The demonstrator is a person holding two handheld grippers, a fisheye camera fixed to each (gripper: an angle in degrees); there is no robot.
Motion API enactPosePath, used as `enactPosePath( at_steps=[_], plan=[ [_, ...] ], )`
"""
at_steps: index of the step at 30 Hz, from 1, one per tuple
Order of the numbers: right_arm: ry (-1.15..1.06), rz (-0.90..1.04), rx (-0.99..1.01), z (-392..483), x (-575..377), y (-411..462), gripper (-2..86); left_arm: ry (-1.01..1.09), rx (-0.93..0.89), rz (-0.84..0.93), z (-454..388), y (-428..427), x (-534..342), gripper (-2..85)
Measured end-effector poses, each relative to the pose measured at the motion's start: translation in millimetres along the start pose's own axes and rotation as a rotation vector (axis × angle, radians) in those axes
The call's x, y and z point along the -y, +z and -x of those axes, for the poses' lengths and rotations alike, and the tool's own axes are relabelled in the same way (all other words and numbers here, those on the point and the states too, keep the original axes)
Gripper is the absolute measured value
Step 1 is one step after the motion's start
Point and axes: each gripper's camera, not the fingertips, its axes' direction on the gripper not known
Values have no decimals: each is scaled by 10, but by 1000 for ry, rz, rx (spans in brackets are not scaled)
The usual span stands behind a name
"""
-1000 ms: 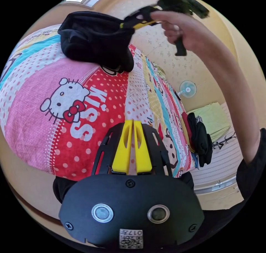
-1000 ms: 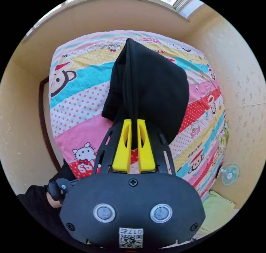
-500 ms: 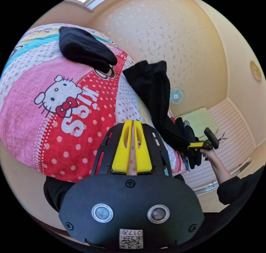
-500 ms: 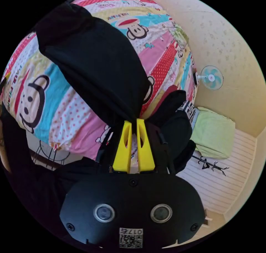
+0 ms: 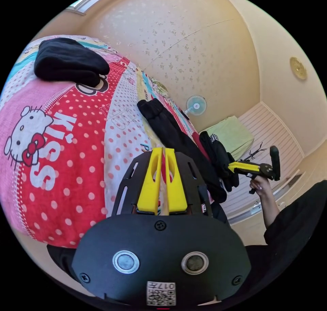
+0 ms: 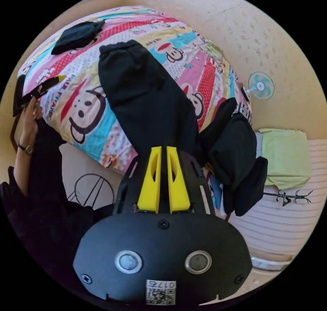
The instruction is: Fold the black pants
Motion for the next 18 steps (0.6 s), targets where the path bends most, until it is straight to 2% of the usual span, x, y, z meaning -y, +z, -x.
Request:
enactPosePath(
  at_steps=[4, 7, 12, 15, 18],
  plan=[
    [-104, -105, 117, 490, 628, 246, 134, -33, 18, 12, 7, 18, -118, -8],
    [-124, -119, 190, 825, 1009, 551, 143, -28, 27, 24, -49, 56, -225, -6],
    [-89, 17, 83, 1057, 1252, 1141, 118, -11, 19, 51, -163, 184, -397, 8],
    [12, -76, 189, 868, 1020, 833, 75, -22, 7, 52, -222, 246, -536, 34],
    [93, -254, 137, 635, 635, 185, 47, -13, 6, 42, -330, 280, -694, 46]
  ],
)
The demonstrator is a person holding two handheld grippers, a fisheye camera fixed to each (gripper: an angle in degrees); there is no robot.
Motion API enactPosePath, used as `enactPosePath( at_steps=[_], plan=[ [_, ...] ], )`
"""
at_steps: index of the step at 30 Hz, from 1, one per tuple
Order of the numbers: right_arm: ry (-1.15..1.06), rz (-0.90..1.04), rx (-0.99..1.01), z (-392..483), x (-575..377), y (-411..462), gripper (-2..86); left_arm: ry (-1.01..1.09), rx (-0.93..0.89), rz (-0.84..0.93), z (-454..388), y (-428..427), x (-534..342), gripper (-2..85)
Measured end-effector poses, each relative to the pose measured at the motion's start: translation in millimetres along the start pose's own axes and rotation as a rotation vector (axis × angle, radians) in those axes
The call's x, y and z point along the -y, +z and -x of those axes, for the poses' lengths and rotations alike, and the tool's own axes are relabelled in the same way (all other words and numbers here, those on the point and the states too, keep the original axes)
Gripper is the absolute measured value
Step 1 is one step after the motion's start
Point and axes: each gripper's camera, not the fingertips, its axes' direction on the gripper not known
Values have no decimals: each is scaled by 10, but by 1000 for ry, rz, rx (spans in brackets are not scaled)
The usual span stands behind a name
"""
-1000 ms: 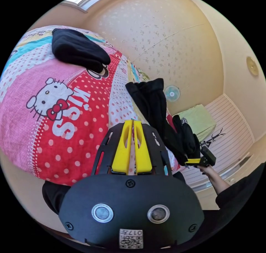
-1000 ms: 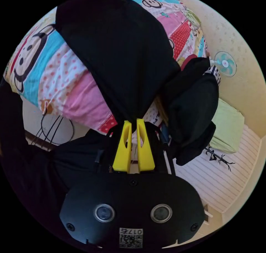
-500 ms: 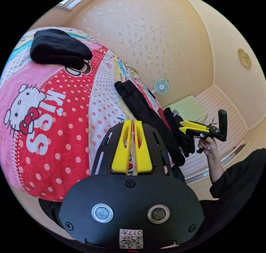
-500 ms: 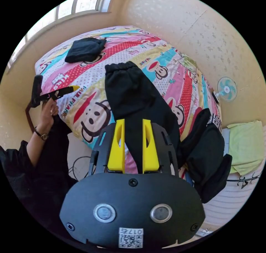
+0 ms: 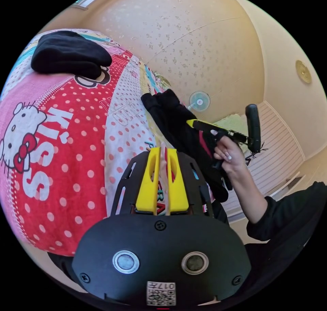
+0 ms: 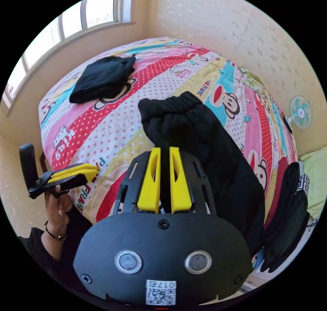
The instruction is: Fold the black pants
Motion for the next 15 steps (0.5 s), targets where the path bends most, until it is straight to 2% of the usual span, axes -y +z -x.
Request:
enactPosePath(
  at_steps=[4, 9, 15],
  plan=[
    [14, -166, 84, -299, -290, -1021, 35, 3, -20, -4, -190, 149, -237, 86],
    [79, -327, 235, -613, -717, -2132, 29, -62, -35, -97, -375, 375, -616, 118],
    [39, -543, 318, -822, -1407, -3701, 21, 30, 84, -124, -911, 574, -989, 163]
  ],
)
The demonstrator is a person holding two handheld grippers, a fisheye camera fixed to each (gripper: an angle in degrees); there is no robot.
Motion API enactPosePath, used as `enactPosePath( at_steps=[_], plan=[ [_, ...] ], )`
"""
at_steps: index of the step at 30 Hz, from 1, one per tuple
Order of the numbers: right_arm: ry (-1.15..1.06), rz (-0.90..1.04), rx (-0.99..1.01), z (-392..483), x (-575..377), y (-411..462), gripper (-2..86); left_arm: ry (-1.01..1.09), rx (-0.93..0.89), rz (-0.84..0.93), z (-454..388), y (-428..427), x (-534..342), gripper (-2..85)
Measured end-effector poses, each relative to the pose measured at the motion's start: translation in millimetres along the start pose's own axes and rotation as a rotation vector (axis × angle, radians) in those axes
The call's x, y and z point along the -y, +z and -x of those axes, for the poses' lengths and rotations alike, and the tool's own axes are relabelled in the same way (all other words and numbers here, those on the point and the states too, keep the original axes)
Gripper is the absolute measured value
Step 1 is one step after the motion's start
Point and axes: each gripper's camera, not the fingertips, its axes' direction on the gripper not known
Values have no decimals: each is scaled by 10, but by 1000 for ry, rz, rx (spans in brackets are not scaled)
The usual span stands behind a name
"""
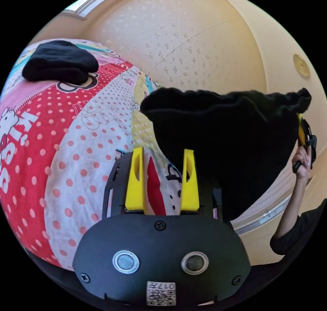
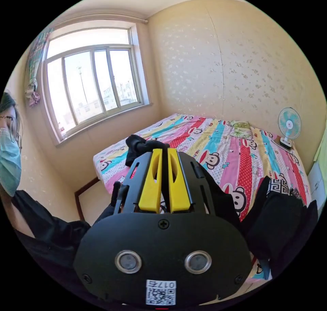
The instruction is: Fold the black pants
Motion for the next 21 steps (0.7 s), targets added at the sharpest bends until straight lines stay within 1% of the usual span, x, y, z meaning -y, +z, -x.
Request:
enactPosePath(
  at_steps=[2, 3, 4, 5, 7, 9, 11, 12, 15, 17, 19, 21],
  plan=[
    [-47, -41, -38, 149, 40, -441, 18, 64, -21, -67, -276, -56, -168, 169],
    [-86, -58, -76, 257, 56, -680, 16, 88, -51, -100, -361, -108, -219, 167],
    [-106, -68, -113, 351, 65, -890, 15, 159, -116, -174, -568, -263, -324, 164],
    [-110, -75, -134, 391, 65, -990, 15, 260, -171, -243, -840, -461, -430, 113],
    [-107, -117, -190, 500, 47, -1401, 13, 337, -234, -320, -1249, -792, -548, 62],
    [-89, -164, -195, 535, 27, -1742, 13, 362, -315, -371, -1617, -1145, -602, 45],
    [-67, -242, -192, 573, 2, -2127, 12, 393, -436, -432, -2082, -1633, -604, 41],
    [-50, -306, -182, 606, -9, -2390, 13, 401, -465, -447, -2191, -1746, -595, 41],
    [-42, -479, -181, 766, 22, -3041, 13, 460, -650, -530, -2716, -2351, -509, 40],
    [-38, -582, -215, 889, 90, -3418, 14, 527, -823, -596, -3122, -2850, -404, 39],
    [-87, -698, -191, 1039, 243, -3904, 15, 539, -881, -634, -3454, -3227, -312, 39],
    [-98, -756, -135, 1120, 414, -4242, 16, 612, -861, -700, -3836, -3612, -273, 39]
  ],
)
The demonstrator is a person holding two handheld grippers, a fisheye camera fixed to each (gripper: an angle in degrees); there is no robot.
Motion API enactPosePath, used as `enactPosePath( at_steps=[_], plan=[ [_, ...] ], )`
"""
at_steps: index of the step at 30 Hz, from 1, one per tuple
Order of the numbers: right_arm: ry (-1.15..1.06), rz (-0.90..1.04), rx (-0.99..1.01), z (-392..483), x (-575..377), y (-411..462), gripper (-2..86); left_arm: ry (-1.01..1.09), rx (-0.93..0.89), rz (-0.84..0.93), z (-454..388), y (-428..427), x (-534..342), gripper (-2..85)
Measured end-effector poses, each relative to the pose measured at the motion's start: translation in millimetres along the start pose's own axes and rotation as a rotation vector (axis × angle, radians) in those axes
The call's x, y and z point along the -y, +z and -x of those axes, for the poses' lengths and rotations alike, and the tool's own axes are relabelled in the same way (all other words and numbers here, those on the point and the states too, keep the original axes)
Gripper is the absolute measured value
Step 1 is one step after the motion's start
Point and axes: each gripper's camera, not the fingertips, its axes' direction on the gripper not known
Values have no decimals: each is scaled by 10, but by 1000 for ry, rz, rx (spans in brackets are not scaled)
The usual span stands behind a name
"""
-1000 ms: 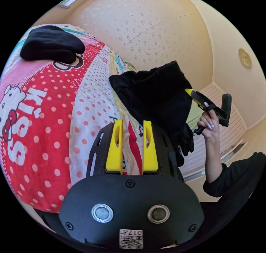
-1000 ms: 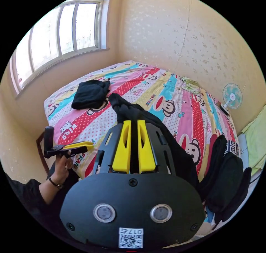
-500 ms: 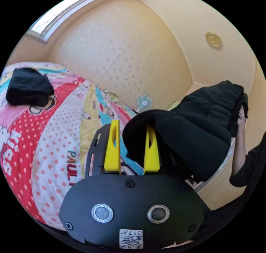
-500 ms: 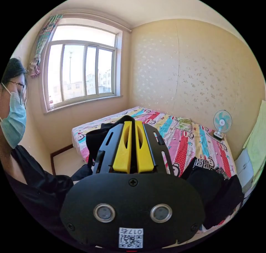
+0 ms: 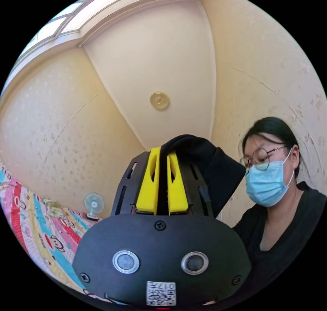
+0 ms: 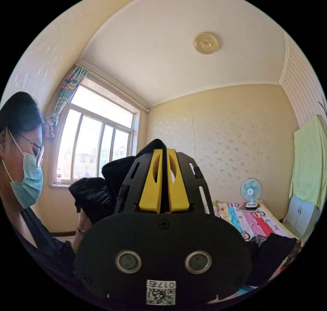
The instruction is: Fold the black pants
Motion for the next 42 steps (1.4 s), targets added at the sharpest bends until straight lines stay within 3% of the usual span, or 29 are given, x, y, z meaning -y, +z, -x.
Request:
enactPosePath(
  at_steps=[3, 7, 15, 21, 24, 26, 27, 29, 31, 32, 37, 42],
  plan=[
    [-17, -100, 75, 71, 579, -132, 18, 159, 26, 10, -627, 308, 599, 39],
    [-80, -103, 71, 99, 1376, -41, 20, 263, 193, 68, -1207, 799, 1239, 39],
    [53, 18, 106, -455, 1718, 692, 22, 154, 301, 202, -816, 1097, 1527, 40],
    [191, 172, 112, -1197, 977, 1889, 24, -110, 351, 269, 634, 996, 918, 39],
    [218, 299, 18, -1673, 674, 2961, 27, -222, 464, 369, 1838, 1315, 723, 39],
    [213, 435, -94, -2046, 543, 3905, 31, -286, 654, 528, 3182, 1707, 534, 44],
    [214, 569, -168, -2373, 399, 4610, 34, -311, 707, 576, 3519, 1748, 438, 47],
    [227, 779, -312, -2906, -90, 5507, 42, -579, 885, 796, 4712, 1537, -286, 62],
    [281, 1101, -475, -3424, -1151, 6075, 58, -660, 849, 841, 5106, 1175, -871, 71],
    [288, 1154, -476, -3500, -1421, 6134, 60, -674, 839, 858, 5223, 893, -1272, 75],
    [179, 1367, -202, -3498, -3825, 5671, 65, -861, 827, 1106, 5136, -173, -2901, 111],
    [374, 1442, 11, -3210, -5141, 4621, 64, -871, 691, 1059, 4128, -416, -3474, 131]
  ],
)
